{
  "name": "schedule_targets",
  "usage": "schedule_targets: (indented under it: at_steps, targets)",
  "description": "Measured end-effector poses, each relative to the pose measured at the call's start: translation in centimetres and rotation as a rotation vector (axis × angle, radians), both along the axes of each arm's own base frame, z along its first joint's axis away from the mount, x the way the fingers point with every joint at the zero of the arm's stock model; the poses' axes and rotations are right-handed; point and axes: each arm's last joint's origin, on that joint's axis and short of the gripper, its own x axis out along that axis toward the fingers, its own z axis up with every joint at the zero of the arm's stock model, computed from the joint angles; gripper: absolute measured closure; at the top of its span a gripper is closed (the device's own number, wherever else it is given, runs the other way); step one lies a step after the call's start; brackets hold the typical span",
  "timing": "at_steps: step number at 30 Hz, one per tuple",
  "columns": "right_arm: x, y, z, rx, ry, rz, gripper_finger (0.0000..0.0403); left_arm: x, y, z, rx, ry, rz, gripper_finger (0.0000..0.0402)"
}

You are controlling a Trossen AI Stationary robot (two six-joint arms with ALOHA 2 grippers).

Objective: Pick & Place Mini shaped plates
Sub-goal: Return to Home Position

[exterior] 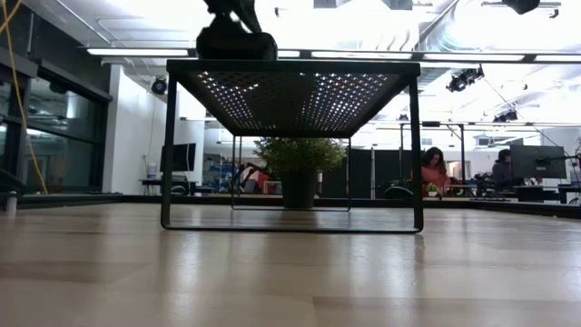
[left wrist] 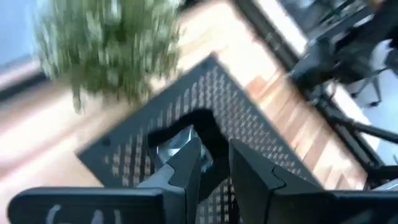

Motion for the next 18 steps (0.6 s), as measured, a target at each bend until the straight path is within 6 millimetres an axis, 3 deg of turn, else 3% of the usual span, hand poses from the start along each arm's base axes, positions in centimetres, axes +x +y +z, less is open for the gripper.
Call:
schedule_targets:
  at_steps: [5, 10, 13, 18]
  targets:
    - [-0.6, -0.6, 0.7, -0.065, -0.045, -0.04, 0.0341, -2.4, -0.9, 2.1, 0.108, -0.032, -0.044, 0.032]
    - [-1.5, -1.5, 1.4, -0.152, -0.074, -0.107, 0.0341, -5.9, -2.4, 2.4, 0.185, -0.056, -0.049, 0.0321]
    - [-2.4, -2.3, 1.7, -0.179, -0.097, -0.17, 0.0341, -8.1, -3.4, 1.0, 0.215, -0.103, -0.058, 0.0321]
    - [-4.1, -3.6, 1.7, -0.195, -0.108, -0.252, 0.0341, -12.1, -5.5, -3.4, 0.205, -0.301, -0.113, 0.0321]
